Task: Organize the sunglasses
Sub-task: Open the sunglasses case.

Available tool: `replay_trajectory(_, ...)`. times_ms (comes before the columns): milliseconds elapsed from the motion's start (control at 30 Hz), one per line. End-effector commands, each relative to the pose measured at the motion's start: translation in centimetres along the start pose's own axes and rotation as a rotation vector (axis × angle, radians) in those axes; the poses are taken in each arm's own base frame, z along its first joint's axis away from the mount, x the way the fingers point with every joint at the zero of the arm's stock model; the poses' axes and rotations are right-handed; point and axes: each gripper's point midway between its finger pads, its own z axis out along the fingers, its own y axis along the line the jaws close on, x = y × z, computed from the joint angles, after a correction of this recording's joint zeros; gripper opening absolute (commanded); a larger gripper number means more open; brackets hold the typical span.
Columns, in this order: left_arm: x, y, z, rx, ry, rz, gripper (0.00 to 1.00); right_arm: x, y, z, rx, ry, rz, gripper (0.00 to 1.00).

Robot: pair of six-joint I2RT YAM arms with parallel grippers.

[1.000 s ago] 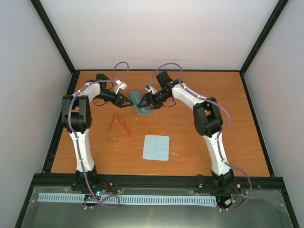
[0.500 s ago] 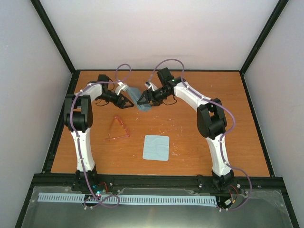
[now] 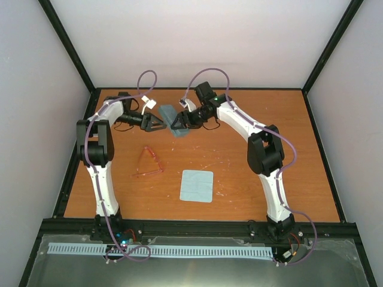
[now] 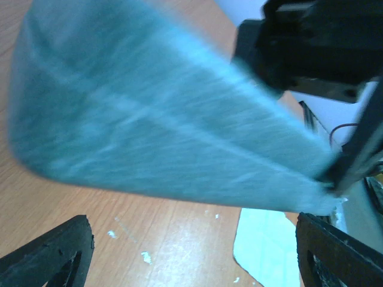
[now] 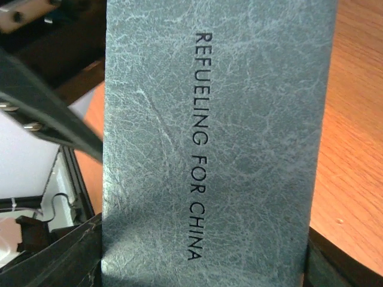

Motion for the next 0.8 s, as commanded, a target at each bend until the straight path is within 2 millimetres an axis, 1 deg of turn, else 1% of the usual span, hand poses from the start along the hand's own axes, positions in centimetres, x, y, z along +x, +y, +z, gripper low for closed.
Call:
replay_trajectory(0,-2.1,-3.0,-0.6,0.096,-0.062,0.050,0.91,-0.4,-1.1,0.5,0.060,-0.012,-0.032,0.32)
replay_trajectory(167,-2.4,-3.3,-0.6,0.118,-0.081,0.045,0.91,-0.5,-1.2,0.6,0.062,-0.012,-0.036,0.34)
replay_trajectory(267,-2.5,-2.5,-0.4,0.110,-0.082,0.027,0.91,-0.3,-0.5,0.6,0.030,-0.007,-0.046,0.34)
replay_trajectory(400,-2.1,-0.6,0.1,0.053,-0.067,0.021,0.90,-0.6,0.9,0.1,-0.010,-0.017,-0.073,0.34)
replay_trajectory(500,-1.3,1.2,0.7,-0.009,-0.020,0.011,0.90,-0.9,2.1,-0.3,-0.046,-0.029,-0.094,0.34)
replay_trajectory(600,-1.3,2.9,0.9,-0.063,-0.007,0.020,0.89,-1.3,3.4,-0.6,-0.076,-0.036,-0.126,0.34)
replay_trajectory(767,-1.2,4.6,1.9,-0.139,0.045,0.036,0.88,-1.5,5.3,-0.9,-0.133,-0.036,-0.158,0.34)
